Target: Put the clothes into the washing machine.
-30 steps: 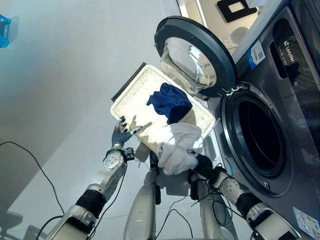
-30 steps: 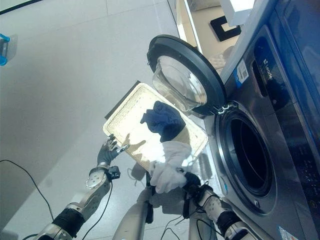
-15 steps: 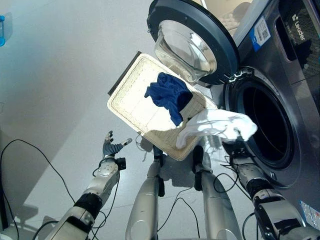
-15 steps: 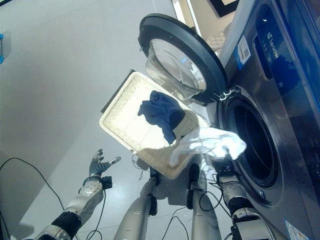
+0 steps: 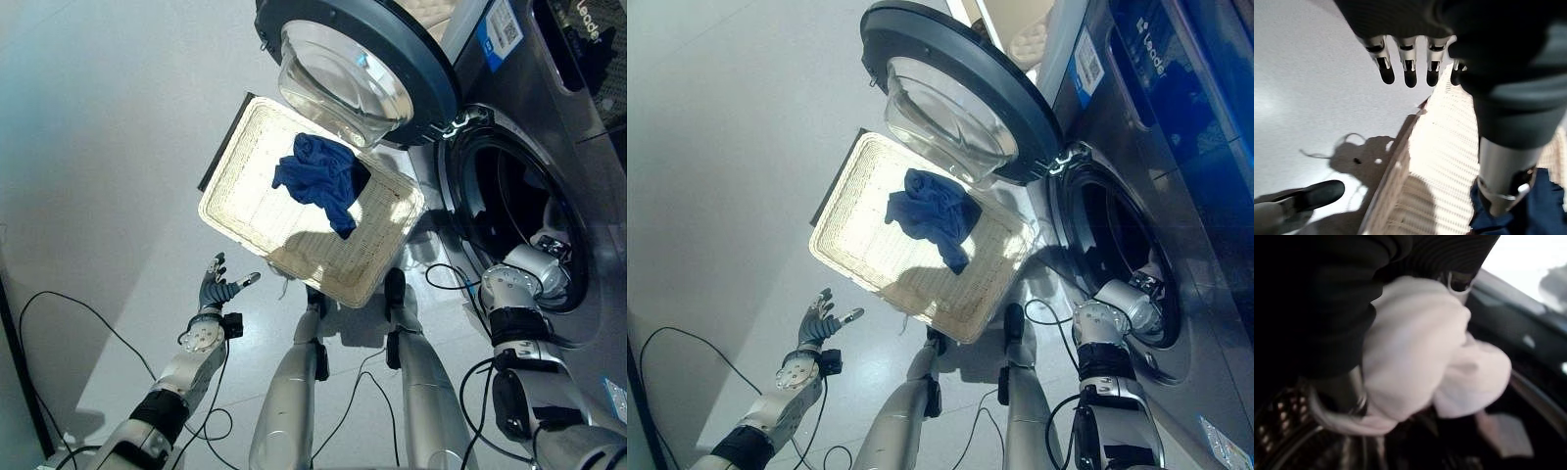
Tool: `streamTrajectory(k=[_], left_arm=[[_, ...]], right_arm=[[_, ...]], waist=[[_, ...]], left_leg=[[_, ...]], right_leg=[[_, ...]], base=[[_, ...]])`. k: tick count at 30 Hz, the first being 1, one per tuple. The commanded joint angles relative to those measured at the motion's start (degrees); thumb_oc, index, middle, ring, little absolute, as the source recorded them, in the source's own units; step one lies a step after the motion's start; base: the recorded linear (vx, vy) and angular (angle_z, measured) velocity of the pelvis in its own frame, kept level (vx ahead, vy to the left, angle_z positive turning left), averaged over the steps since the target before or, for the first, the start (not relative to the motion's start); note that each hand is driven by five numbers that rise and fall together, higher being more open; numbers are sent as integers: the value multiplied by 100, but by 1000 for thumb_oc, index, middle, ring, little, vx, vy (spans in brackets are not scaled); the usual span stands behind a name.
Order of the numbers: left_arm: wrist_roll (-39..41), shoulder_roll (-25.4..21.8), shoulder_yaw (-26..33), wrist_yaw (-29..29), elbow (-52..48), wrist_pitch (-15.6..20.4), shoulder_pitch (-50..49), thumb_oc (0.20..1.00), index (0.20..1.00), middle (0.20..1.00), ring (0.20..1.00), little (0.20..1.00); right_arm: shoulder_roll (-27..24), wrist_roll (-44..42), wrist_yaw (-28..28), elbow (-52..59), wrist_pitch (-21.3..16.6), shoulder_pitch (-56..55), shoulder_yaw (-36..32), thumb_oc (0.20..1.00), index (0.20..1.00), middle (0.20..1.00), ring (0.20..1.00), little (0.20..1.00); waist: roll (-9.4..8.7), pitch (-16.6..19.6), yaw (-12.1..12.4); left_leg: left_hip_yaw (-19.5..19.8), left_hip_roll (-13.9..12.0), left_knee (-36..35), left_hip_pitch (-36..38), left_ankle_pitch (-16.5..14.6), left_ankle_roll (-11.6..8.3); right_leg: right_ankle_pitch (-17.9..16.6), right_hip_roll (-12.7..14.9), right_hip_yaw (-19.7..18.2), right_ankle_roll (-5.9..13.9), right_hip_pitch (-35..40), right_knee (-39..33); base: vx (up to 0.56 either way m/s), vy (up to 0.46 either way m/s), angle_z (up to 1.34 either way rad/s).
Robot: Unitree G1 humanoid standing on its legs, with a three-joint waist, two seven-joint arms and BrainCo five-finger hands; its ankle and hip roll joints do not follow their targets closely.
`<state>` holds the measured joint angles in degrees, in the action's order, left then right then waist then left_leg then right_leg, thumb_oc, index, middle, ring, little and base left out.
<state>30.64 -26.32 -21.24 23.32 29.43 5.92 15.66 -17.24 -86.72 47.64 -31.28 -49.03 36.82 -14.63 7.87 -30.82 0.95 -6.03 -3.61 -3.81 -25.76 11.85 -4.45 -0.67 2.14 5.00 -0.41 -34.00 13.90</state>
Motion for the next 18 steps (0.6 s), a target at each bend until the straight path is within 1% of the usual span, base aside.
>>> streamTrajectory(k=[1, 3, 4, 5, 6, 8, 11, 12, 13, 14, 16, 18], left_arm=[[45, 12, 75, -92, 174, 122, 71, 1000, 1000, 1000, 1000, 1000], [9, 93, -32, -33, 119, 83, 74, 1000, 1000, 1000, 1000, 1000], [10, 111, -93, -25, 106, 43, 77, 1000, 1000, 1000, 1000, 1000], [16, 129, -133, -14, 122, 53, 82, 1000, 1000, 1000, 1000, 1000], [4, 152, -164, -3, 130, 56, 90, 1000, 1000, 1000, 1000, 1000], [-34, 217, -230, 32, 155, 47, 145, 1000, 1000, 1000, 1000, 1000], [-33, 298, -307, -2, 288, 130, 226, 1000, 1000, 1000, 1000, 1000], [-29, 311, -328, -17, 354, 195, 239, 1000, 1000, 1000, 1000, 1000], [-21, 315, -333, -23, 375, 217, 242, 1000, 1000, 1000, 1000, 1000], [9, 316, -330, -37, 418, 254, 258, 1000, 1000, 1000, 1000, 1000], [24, 316, -302, -38, 439, 282, 262, 1000, 1000, 1000, 1000, 1000], [-23, 314, -281, -36, 440, 320, 243, 1000, 1000, 1000, 1000, 1000]], right_arm=[[-908, -2628, -2900, 625, -147, -728, -740, 1000, 1000, 1000, 1000, 1000], [-653, -2628, -2966, 714, -6, -610, -438, 1000, 1000, 1000, 1000, 1000], [-379, -2628, -3265, 733, 211, -544, -267, 1000, 1000, 1000, 1000, 1000], [-294, -2628, -3383, 708, 297, -529, -205, 1000, 1000, 1000, 1000, 1000], [-224, -2628, -3479, 667, 357, -514, -133, 1000, 1000, 1000, 1000, 1000], [-70, -2628, -3682, 444, 283, -449, 100, 1000, 1000, 1000, 1000, 1000], [5, -2628, -4315, -128, 727, -260, 174, 1000, 1000, 1000, 1000, 1000], [39, -2628, -4656, -354, 1128, -236, 142, 1000, 1000, 1000, 1000, 1000], [59, -2628, -4809, -422, 1263, -240, 135, 1000, 1000, 1000, 1000, 1000], [133, -2628, -5149, -570, 1609, -272, 123, 1000, 1000, 1000, 1000, 1000], [226, -2628, -5448, -653, 1868, -381, 136, 1000, 1000, 1000, 1000, 1000], [276, -2628, -5706, -694, 2027, -473, 151, 1000, 1000, 1000, 1000, 1000]], waist=[[-346, 103, -337], [-302, 103, -281], [-277, 103, -253], [-271, 103, -245], [-269, 103, -231], [-251, 103, -188], [-216, 103, -136], [-209, 103, -118], [-206, 103, -111], [-207, 103, -101], [-227, 103, -103], [-246, 103, -106]], left_leg=[[26, 571, 817, -187, -816, 86], [35, 570, 834, -240, -786, 93], [49, 573, 845, -266, -771, 84], [51, 569, 836, -272, -759, 83], [54, 570, 822, -281, -745, 83], [68, 582, 780, -301, -713, 80], [74, 588, 741, -316, -695, 68], [88, 589, 740, -323, -694, 60], [89, 589, 736, -324, -691, 57], [91, 587, 720, -325, -680, 51], [90, 583, 704, -330, -671, 51], [82, 574, 687, -325, -666, 51]], right_leg=[[-696, 1, 368, 543, 413, -1090], [-690, 32, 402, 518, 390, -1072], [-684, 45, 439, 505, 378, -1051], [-685, 47, 449, 502, 372, -1047], [-686, 48, 459, 497, 366, -1048], [-677, 52, 473, 488, 346, -1055], [-666, 64, 505, 485, 326, -1058], [-653, 67, 514, 487, 317, -1039], [-649, 67, 517, 488, 316, -1035], [-643, 68, 523, 492, 310, -1026], [-646, 65, 522, 500, 289, -1012], [-645, 63, 520, 506, 285, -1009]], base=[[4, -15, 17], [-4, -23, 17], [20, -19, 10], [17, -13, 7], [5, -5, 5], [0, 3, 6], [-2, 10, 6], [-2, 13, 5], [-4, 23, 5], [-2, 23, 4], [-3, 32, 6], [-5, 41, 3]])
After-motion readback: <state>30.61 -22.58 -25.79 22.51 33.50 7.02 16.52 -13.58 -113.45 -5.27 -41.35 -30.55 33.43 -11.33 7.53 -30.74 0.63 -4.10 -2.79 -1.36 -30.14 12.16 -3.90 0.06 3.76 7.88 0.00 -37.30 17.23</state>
